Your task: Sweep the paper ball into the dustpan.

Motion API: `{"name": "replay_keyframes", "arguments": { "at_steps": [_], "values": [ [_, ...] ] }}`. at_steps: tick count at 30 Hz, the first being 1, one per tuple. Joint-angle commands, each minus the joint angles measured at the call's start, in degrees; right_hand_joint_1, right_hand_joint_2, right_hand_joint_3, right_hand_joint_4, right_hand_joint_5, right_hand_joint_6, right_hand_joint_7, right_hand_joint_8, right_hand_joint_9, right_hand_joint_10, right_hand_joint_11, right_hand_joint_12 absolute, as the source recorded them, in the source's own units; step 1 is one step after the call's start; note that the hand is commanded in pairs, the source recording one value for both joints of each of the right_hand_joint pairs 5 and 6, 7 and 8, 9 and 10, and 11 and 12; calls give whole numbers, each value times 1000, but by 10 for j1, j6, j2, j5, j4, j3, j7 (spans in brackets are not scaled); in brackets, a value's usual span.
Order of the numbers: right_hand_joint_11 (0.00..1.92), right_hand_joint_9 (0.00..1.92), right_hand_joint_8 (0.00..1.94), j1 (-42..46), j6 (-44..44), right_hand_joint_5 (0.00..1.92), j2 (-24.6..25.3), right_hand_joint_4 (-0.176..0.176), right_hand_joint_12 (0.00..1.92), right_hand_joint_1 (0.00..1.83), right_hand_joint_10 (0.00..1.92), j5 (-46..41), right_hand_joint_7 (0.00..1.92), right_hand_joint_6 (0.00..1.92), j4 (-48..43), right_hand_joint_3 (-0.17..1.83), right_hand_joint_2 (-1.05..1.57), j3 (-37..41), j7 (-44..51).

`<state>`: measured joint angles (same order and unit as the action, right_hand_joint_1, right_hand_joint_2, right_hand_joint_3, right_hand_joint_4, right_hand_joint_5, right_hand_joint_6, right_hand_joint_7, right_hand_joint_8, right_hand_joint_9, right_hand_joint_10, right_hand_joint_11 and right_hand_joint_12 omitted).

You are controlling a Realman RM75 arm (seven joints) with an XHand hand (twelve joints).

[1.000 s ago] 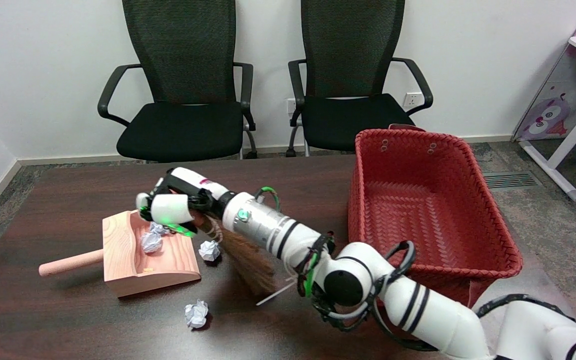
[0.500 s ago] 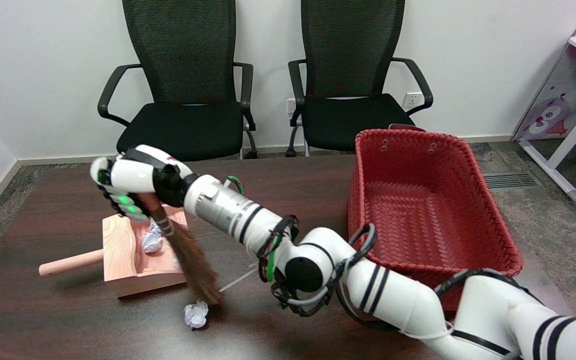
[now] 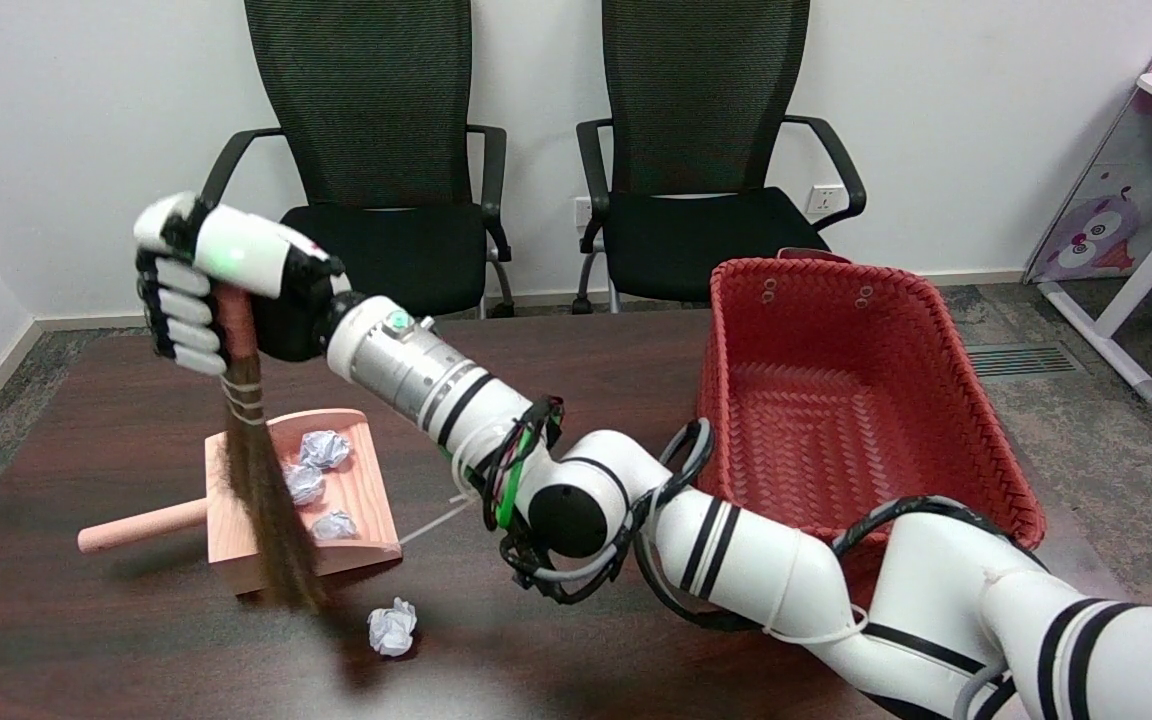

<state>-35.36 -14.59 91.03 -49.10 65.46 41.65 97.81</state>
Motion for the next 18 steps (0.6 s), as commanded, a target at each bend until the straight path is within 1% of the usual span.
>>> {"name": "replay_keyframes", "arguments": {
  "at_steps": [1,6,9,12,18],
  "values": [
    [1920,1920,1920,-7,-92,1920,-29,-5,1920,794,1920,-123,1920,1920,102,1652,1057,-9,-85],
    [1920,1920,1920,1,-133,1920,-66,-7,1920,780,1920,-124,1920,1920,163,1622,1083,-6,-50],
    [1920,1920,1920,9,-135,1920,-81,-6,1920,769,1920,-125,1920,1920,181,1623,1114,-4,-40],
    [1920,1920,1920,21,-135,1920,-91,-5,1920,761,1920,-125,1920,1920,193,1608,1158,-3,-38],
    [1920,1920,1920,41,-135,1920,-96,-4,1920,754,1920,-125,1920,1920,196,1609,1178,11,-38]
  ]
}}
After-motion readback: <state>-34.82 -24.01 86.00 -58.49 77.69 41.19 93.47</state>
